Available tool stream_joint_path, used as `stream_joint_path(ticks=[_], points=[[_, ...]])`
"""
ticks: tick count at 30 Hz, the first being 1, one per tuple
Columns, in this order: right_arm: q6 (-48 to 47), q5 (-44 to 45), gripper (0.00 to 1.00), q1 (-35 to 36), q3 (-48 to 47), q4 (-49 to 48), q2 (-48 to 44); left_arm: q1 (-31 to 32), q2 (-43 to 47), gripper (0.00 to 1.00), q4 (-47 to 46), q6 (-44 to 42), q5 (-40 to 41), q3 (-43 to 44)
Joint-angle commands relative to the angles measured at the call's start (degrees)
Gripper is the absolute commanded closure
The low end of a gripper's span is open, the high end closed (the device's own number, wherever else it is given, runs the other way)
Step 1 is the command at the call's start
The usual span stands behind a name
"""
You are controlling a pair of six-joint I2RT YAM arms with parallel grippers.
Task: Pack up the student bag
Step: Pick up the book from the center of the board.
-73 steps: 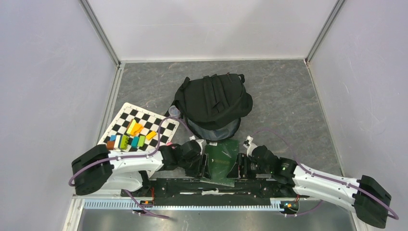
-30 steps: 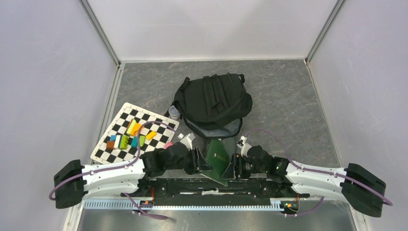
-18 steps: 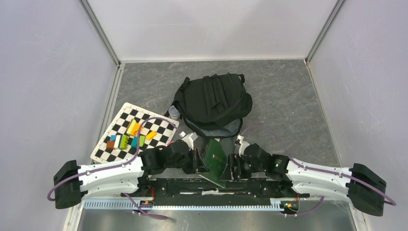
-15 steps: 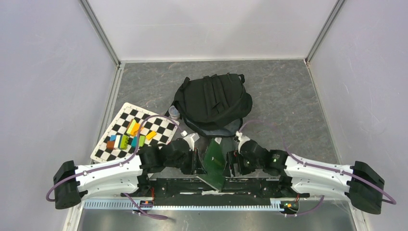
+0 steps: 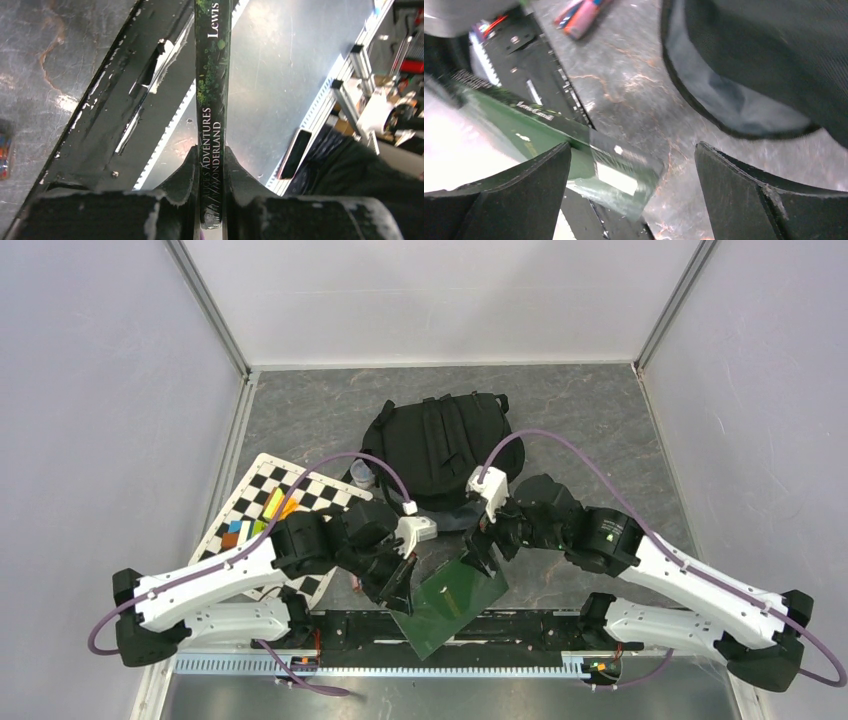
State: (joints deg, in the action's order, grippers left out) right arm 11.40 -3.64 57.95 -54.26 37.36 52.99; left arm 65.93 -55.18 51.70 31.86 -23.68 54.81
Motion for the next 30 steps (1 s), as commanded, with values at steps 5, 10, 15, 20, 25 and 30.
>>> stream_joint_path(ticks=[5,10,15,20,25,30], points=[[-18.9,-27.1,0.02,0.1,-5.3,1.5,5.2,-0.1,-5.2,0.98,8.1,-17.9,-10.8,10.9],[-18.5,-37.6,0.14,0.1,-3.7,0.5,7.5,-0.1,-4.4,0.98,4.9,-17.7,-10.3,11.5],[-15.3,-44.8,0.53,0.1,-1.3,-2.7,8.1,-0.1,-4.2,0.98,3.9,-17.7,-8.8,11.2],[-16.1,-45.6,0.98,0.1,-0.8,0.2,8.8,-0.1,-2.6,0.98,2.3,-17.8,-4.4,11.5],[-15.2,-30.0,1.0,-1.1,-3.6,1.0,6.8,-0.2,0.2,0.38,0.4,-18.7,7.2,13.2],[-13.3,-13.0,1.0,-8.9,-8.9,1.2,4.0,-1.3,3.3,0.0,-3.3,-25.2,27.5,15.7]])
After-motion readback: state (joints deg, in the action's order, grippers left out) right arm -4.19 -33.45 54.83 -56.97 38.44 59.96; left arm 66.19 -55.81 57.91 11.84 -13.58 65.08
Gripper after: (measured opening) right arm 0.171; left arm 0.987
